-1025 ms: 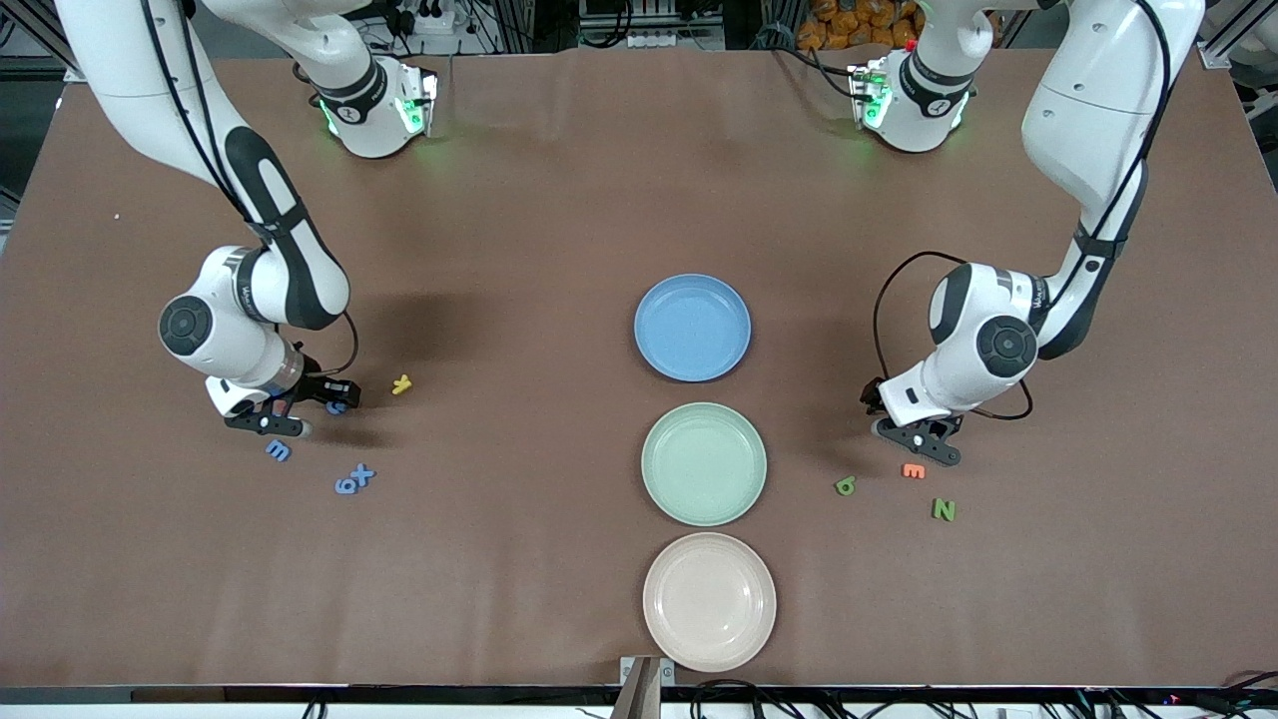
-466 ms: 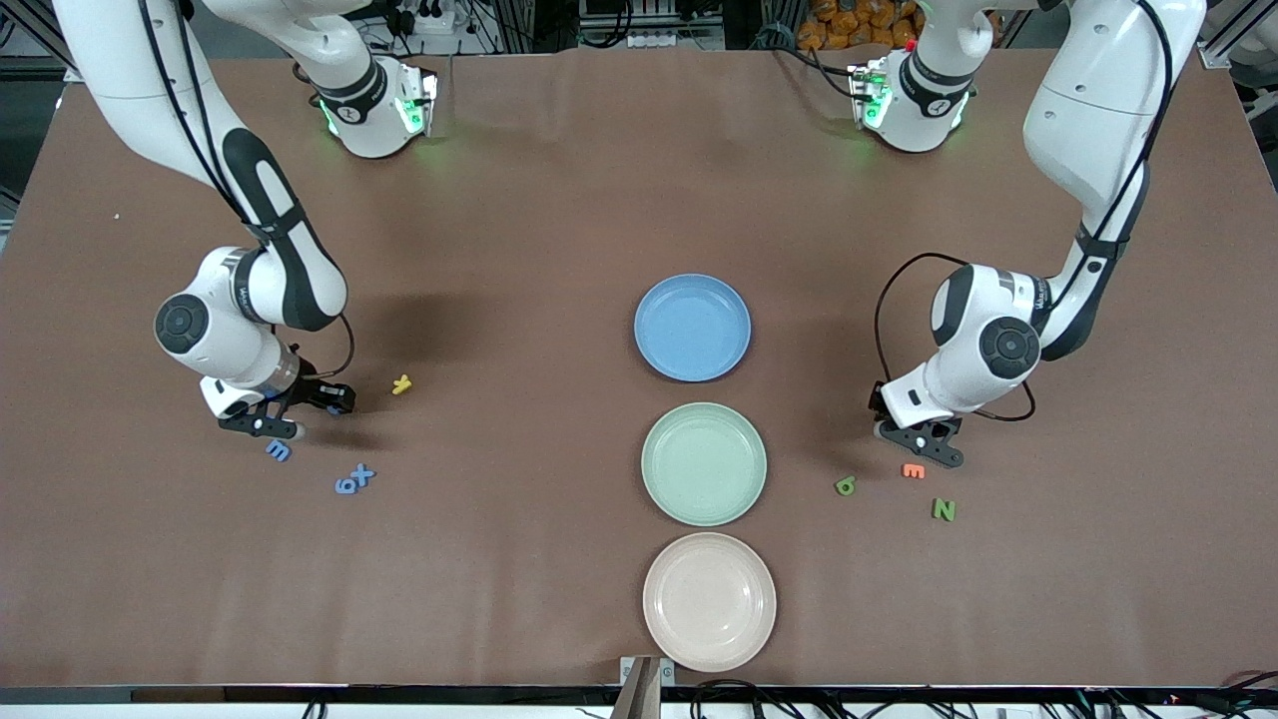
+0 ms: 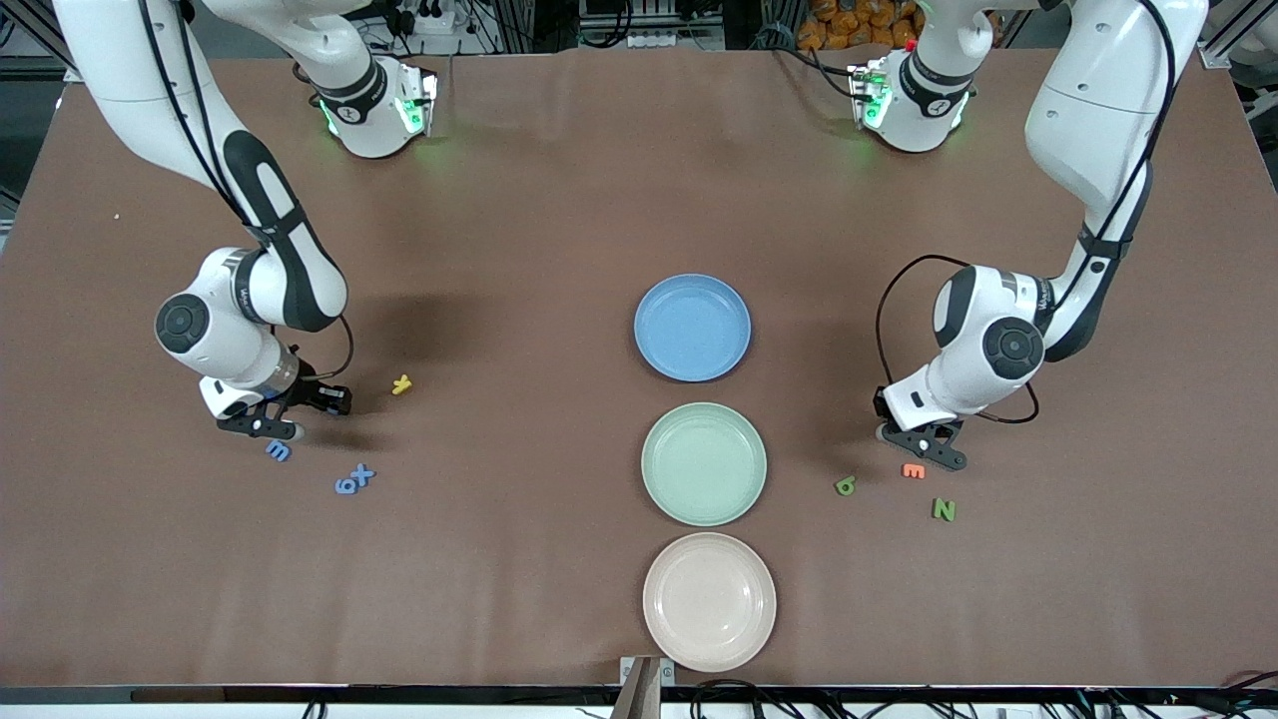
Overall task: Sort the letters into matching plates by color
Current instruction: 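Carry the u to the green plate while the right gripper carries c to blue, then release the u in the green plate while the right gripper drops c in blue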
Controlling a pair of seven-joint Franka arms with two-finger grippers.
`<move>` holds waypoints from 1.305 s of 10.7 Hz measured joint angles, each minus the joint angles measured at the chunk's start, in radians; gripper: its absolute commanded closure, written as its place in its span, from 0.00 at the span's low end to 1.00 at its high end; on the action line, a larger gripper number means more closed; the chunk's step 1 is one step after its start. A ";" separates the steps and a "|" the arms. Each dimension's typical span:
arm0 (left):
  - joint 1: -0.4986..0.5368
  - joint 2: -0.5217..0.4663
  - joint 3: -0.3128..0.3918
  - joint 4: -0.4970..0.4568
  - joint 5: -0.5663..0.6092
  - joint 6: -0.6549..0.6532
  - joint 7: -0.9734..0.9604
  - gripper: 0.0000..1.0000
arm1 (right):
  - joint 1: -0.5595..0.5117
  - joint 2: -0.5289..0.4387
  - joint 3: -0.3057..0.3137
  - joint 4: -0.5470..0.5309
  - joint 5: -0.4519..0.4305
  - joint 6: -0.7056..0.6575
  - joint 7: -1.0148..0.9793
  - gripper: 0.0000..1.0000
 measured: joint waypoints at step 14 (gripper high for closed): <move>-0.178 0.025 -0.235 0.250 0.000 -0.154 -0.683 1.00 | 0.081 -0.113 0.010 0.040 -0.014 -0.198 0.086 0.79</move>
